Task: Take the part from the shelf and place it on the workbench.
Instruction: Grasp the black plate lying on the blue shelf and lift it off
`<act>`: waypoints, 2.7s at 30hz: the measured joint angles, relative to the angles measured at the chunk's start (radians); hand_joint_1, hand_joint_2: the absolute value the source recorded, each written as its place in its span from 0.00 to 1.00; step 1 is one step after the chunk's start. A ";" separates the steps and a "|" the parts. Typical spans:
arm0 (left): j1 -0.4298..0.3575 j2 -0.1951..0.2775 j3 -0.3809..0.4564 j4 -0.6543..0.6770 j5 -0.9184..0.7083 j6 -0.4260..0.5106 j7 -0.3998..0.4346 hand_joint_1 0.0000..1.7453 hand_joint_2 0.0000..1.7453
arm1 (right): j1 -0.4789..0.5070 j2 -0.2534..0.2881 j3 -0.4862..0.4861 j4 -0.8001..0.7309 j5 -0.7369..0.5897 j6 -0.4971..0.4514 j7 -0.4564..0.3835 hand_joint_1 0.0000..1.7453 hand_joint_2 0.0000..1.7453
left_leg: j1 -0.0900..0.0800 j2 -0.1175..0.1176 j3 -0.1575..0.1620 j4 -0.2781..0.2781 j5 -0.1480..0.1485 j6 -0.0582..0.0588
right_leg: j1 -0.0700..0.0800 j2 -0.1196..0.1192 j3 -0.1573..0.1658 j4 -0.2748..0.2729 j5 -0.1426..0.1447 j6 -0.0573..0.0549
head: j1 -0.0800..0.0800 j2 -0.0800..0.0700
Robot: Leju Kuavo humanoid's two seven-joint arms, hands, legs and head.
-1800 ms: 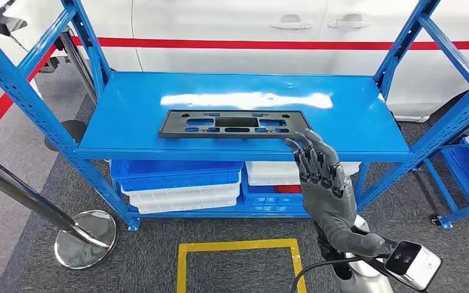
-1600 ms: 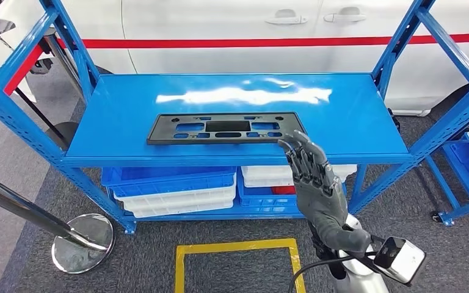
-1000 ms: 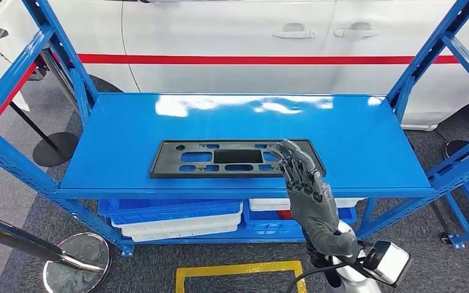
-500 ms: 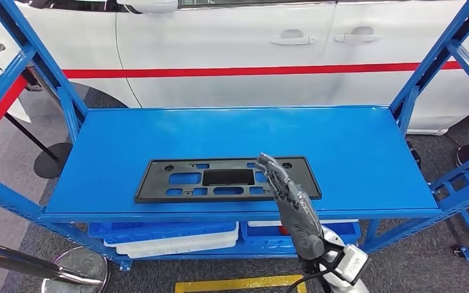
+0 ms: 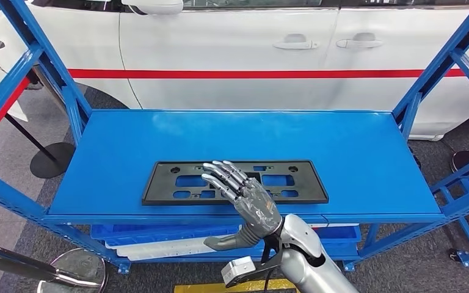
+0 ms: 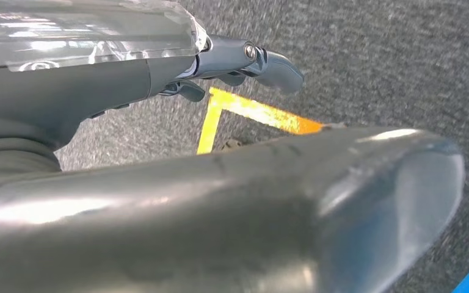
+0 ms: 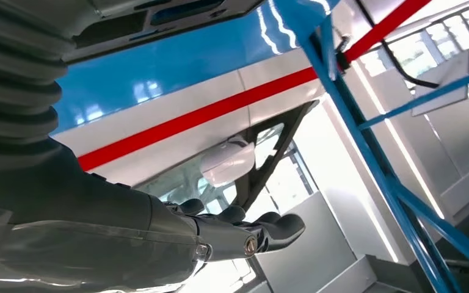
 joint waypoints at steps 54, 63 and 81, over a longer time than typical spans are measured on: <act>0.009 0.008 0.002 0.000 -0.071 -0.028 -0.011 0.00 0.00 | -0.232 0.162 -0.024 0.607 0.188 -0.219 0.212 0.00 1.00 | 0.013 -0.003 0.003 0.037 -0.027 -0.051 | -0.010 -0.011 0.064 -0.138 0.087 -0.018 | 0.000 0.000; 0.006 0.008 0.003 0.000 -0.072 -0.030 -0.013 0.00 0.00 | -0.229 0.150 -0.044 0.580 0.160 -0.215 0.196 0.00 1.00 | 0.006 -0.003 0.000 0.017 -0.014 -0.007 | -0.015 -0.009 -0.061 0.113 -0.035 0.018 | 0.000 0.000; 0.004 0.004 0.025 0.001 -0.073 -0.027 -0.029 0.00 0.00 | -0.233 0.128 0.047 0.587 0.393 -0.205 0.275 0.00 1.00 | 0.003 -0.002 -0.115 0.246 -0.100 -0.052 | -0.002 -0.011 0.065 -0.155 0.094 -0.039 | 0.000 0.000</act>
